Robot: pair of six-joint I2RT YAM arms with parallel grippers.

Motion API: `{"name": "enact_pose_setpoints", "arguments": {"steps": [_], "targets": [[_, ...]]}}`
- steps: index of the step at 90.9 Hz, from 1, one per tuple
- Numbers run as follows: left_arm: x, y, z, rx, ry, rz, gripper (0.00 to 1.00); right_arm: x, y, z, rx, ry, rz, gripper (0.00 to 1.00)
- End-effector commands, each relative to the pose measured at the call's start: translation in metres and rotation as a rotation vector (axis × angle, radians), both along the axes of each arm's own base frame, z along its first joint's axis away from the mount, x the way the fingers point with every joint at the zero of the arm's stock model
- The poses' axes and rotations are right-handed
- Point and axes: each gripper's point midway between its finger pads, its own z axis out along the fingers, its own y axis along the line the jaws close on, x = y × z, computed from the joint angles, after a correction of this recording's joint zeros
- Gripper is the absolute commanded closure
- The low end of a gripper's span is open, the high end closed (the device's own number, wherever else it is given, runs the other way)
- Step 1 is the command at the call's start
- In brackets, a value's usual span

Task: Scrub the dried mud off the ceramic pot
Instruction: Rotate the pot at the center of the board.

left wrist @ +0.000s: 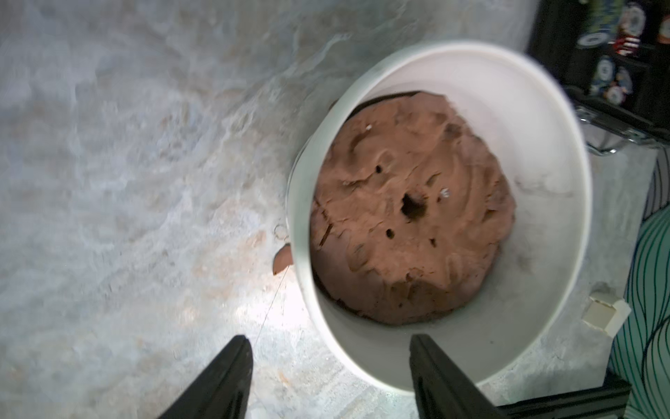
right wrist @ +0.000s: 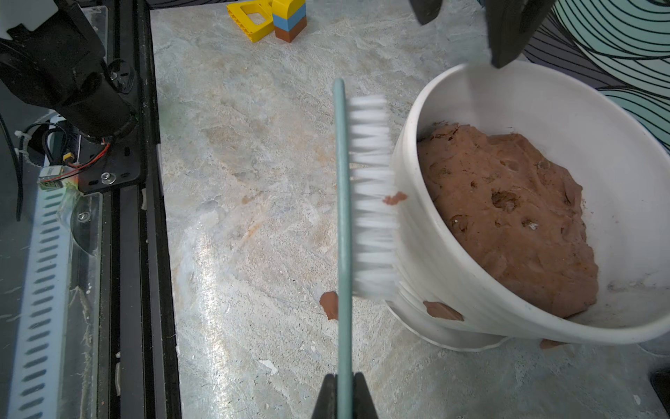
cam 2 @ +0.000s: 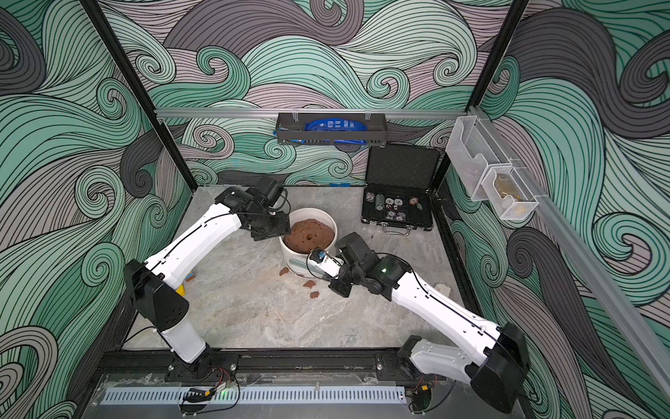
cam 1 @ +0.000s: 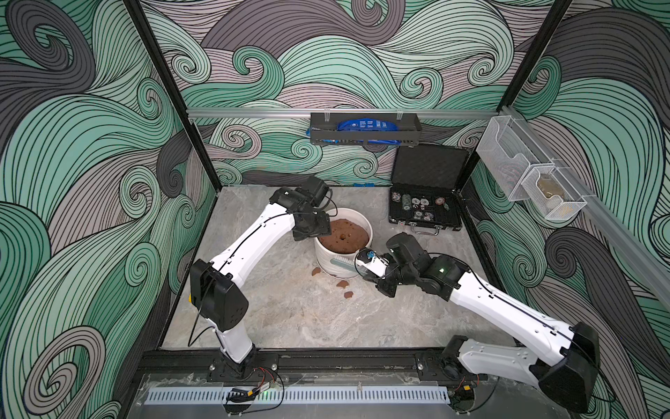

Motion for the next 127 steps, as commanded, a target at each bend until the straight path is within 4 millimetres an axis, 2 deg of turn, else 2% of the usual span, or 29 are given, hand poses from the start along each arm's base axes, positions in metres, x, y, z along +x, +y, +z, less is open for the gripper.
{"name": "enact_pose_setpoints", "arguments": {"steps": [1, 20, 42, 67, 76, 92, 127], "targets": [[-0.009, 0.021, 0.001, -0.002, 0.005, 0.228, 0.31, 0.001, 0.000, 0.004, 0.032, -0.027, -0.007, 1.00], [-0.013, 0.016, -0.008, 0.040, 0.032, 0.276, 0.40, -0.001, -0.004, -0.001, 0.025, -0.028, -0.014, 1.00], [-0.008, -0.007, -0.018, 0.039, 0.037, 0.255, 0.44, -0.005, -0.006, -0.004, 0.038, -0.025, -0.011, 1.00], [-0.016, -0.021, -0.035, 0.050, 0.089, 0.268, 0.65, -0.007, -0.007, -0.007, 0.043, -0.023, -0.014, 1.00], [-0.017, -0.025, -0.038, 0.045, 0.098, 0.270, 0.68, -0.007, -0.007, -0.006, 0.049, -0.028, -0.014, 1.00], [-0.016, -0.027, -0.044, 0.054, 0.107, 0.259, 0.70, -0.010, -0.005, -0.007, 0.057, -0.021, 0.002, 1.00], [-0.003, -0.019, -0.055, 0.132, 0.113, 0.217, 0.86, 0.000, 0.001, -0.024, 0.008, 0.012, -0.010, 1.00]]}}
